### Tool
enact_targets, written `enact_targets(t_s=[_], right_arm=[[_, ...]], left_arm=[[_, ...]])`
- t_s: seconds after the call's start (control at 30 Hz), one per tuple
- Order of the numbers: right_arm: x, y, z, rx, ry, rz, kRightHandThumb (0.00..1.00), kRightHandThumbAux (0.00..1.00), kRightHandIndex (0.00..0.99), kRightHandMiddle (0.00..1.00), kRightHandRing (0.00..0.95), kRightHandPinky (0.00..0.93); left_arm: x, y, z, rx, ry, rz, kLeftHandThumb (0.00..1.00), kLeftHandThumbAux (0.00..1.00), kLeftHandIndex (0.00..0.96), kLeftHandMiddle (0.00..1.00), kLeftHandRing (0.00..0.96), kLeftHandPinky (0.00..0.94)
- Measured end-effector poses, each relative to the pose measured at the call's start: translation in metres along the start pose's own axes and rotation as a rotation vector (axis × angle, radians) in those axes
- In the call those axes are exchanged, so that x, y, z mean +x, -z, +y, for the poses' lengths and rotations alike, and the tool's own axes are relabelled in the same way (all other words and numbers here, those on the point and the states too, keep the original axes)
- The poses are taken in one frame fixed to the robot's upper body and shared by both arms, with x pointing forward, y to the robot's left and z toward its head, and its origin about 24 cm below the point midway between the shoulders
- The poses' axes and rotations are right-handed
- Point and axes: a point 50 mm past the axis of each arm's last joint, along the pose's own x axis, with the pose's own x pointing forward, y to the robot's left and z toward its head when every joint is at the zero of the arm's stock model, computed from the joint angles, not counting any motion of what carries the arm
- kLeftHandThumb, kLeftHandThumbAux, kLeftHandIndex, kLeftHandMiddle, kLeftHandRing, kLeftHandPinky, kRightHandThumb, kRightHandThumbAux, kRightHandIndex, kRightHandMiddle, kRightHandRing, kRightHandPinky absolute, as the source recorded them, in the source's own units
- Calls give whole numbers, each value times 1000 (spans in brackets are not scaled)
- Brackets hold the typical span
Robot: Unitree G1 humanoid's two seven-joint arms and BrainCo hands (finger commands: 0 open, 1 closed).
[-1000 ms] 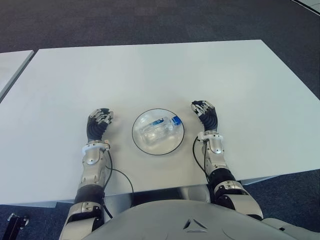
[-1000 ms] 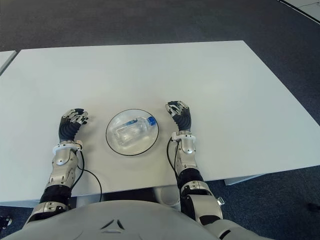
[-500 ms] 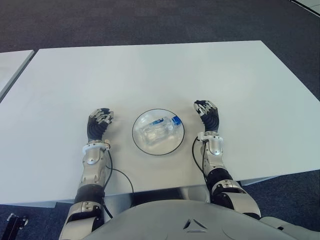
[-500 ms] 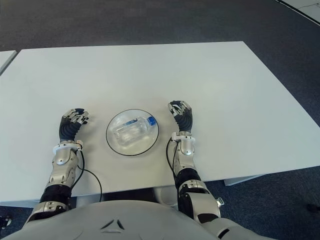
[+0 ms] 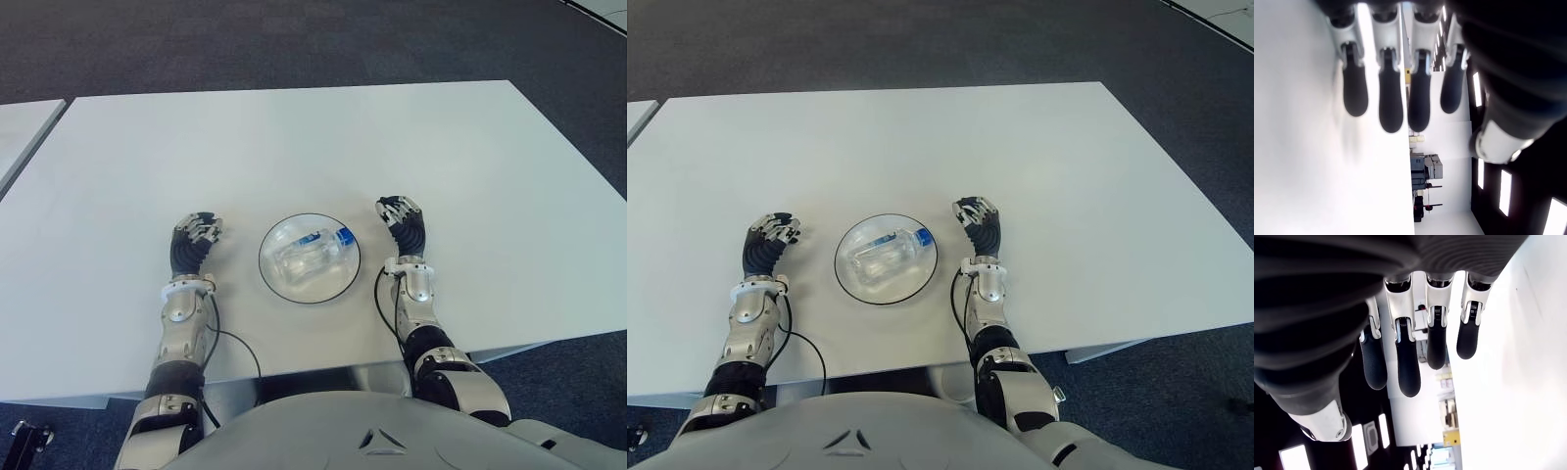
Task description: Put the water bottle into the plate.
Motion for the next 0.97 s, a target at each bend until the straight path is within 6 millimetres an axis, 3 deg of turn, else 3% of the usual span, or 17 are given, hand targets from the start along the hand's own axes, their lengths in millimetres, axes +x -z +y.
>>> enact_targets(t_s=[0.97], right_arm=[[0,2,0,-64,-88,23,705,724,440,745,720,710]], left_arm=[[0,0,3,5,10,0,832,683,412,472,533,505]])
